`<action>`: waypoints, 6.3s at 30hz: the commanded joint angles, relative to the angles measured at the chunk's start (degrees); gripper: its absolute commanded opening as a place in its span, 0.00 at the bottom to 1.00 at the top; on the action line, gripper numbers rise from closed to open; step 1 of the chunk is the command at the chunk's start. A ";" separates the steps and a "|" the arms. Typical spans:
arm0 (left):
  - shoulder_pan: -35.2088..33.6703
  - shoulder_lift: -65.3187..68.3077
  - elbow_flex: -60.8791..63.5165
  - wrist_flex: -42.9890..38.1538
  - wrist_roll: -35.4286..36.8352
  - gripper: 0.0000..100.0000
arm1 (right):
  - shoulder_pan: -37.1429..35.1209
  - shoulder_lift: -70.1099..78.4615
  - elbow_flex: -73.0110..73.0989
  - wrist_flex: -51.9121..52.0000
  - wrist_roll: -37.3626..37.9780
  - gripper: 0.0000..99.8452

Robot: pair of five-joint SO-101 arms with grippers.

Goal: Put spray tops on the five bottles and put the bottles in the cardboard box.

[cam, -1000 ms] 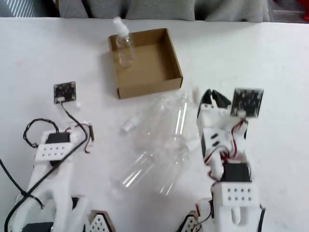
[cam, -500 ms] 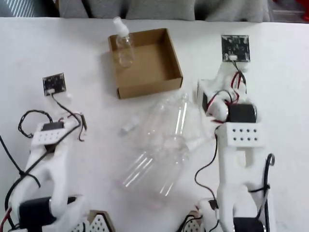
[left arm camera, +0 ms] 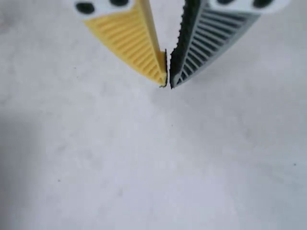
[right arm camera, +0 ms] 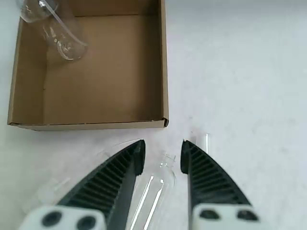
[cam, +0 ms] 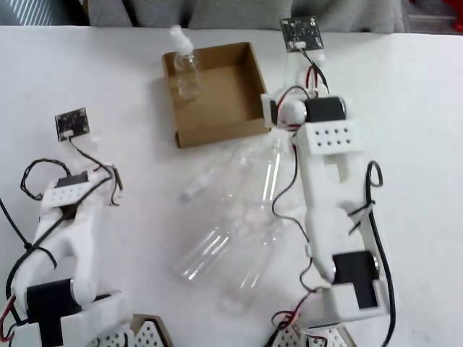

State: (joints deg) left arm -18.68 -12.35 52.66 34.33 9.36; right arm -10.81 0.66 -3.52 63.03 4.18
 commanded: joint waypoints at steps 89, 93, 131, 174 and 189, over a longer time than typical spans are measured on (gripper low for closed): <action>-0.31 0.22 -2.46 -2.29 -0.18 0.02 | 1.10 49.27 -51.60 35.56 3.52 0.02; -0.31 0.22 -2.46 -2.29 -0.18 0.02 | 1.54 49.27 -50.99 35.56 3.43 0.02; -0.31 0.22 -2.46 -2.29 -0.18 0.02 | 1.45 30.29 -17.23 13.67 8.70 0.18; 28.79 -41.63 6.68 21.10 -18.46 0.02 | 52.97 -34.59 42.99 12.88 28.66 0.07; 53.49 -49.98 8.62 31.03 -18.37 0.11 | 74.51 -41.63 63.56 -17.63 33.58 0.07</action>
State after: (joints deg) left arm 30.90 -60.79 60.48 64.13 -8.48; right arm 61.01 -39.43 58.55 51.52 37.23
